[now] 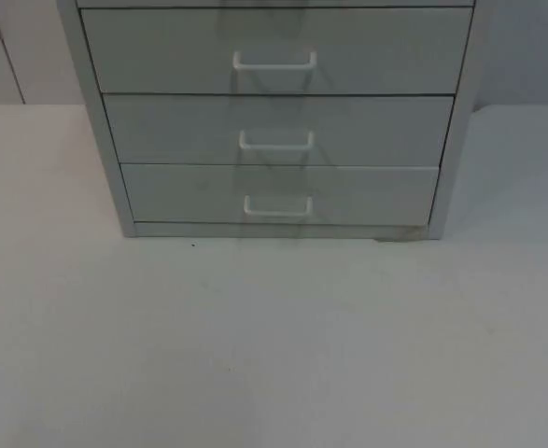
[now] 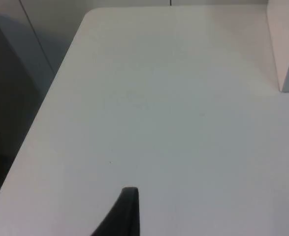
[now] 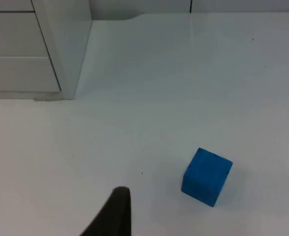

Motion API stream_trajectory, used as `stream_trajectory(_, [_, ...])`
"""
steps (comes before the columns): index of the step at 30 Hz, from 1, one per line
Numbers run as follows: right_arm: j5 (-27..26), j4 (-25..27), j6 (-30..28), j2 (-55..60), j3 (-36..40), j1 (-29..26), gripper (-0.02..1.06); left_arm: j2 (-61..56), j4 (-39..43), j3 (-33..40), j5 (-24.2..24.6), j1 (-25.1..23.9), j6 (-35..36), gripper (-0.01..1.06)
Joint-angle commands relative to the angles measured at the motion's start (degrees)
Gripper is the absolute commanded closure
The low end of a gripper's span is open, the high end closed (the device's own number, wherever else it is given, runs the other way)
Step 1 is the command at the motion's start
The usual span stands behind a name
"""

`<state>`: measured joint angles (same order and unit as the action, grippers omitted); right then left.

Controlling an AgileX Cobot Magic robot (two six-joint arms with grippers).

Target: Open the drawer with the left hand, place the block into the drawer with the right hand, then close the drawer with the left hand.

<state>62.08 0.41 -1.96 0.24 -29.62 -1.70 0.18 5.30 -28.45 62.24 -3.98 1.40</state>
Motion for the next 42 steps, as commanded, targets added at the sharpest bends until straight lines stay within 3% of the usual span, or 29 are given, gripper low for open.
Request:
stream_trajectory(1, [-0.58,0.21,-0.63,-0.24,-0.19,0.21,-0.01,0.59,0.30,0.10,-0.83,-0.14,-0.09,0.00])
stream_trajectory(10, [-6.51,0.09,-0.63,10.39,-4.52,0.21,-0.01,6.99,0.30,-0.28,-1.35,-0.14,-0.09,0.00])
stream_trajectory(21, [-15.46,0.07,-0.63,32.20,-10.92,0.21,-0.01,21.91,-0.11,-4.87,-13.27,-0.14,0.41,0.00])
stream_trajectory(27, [-20.05,-0.04,-0.42,40.57,-11.37,0.21,-0.01,33.72,-2.30,-8.66,-15.68,-0.14,0.54,0.00])
stream_trajectory(35, [-21.11,0.09,-0.42,48.90,-11.37,0.21,-0.01,47.13,-4.61,-11.96,-19.09,-0.14,0.36,0.00])
stream_trajectory(42, [-19.63,0.18,-0.42,51.68,-11.37,0.21,-0.01,54.02,-5.30,-11.96,-19.10,-0.14,-1.84,0.00])
